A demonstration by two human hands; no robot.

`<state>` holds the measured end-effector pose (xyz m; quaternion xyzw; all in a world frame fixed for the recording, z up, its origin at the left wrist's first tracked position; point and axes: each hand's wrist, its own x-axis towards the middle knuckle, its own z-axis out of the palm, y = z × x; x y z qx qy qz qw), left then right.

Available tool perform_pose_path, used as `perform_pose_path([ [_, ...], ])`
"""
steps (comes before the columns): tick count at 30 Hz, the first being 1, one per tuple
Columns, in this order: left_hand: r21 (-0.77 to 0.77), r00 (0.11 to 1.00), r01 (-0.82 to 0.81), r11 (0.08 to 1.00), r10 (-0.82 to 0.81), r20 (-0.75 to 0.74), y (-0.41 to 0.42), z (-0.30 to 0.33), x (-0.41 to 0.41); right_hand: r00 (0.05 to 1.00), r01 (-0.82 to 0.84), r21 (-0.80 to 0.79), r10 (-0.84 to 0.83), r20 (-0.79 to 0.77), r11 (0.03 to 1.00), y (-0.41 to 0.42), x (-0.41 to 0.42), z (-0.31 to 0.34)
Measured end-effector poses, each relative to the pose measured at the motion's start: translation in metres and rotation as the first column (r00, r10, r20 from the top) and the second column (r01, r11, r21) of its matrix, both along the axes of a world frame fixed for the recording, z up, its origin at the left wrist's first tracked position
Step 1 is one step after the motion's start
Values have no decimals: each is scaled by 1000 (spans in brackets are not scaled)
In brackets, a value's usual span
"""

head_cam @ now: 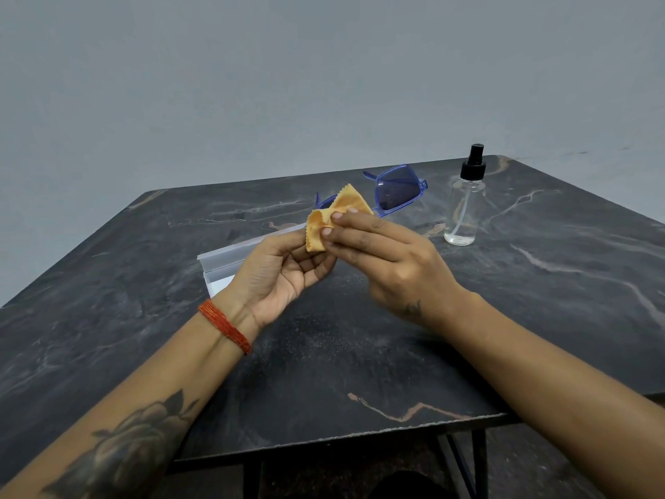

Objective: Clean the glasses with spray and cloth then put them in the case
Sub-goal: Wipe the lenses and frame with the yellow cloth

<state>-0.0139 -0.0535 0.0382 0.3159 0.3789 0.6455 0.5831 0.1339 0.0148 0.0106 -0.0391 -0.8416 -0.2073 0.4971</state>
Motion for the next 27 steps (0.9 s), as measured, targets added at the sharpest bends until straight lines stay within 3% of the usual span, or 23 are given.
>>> perform_pose_path([
  [7,-24,1000,-9,1000,9,11,1,2,-2,995,60,-35,-62,-75,998,6,8,4],
  [18,-9,998,-10,1000,11,60,0,1,1,994,49,-78,-41,97,996,-6,-4,1],
  [27,-22,999,17,1000,-16,31,-1,1,1,999,-47,5,47,-23,999,5,10,4],
])
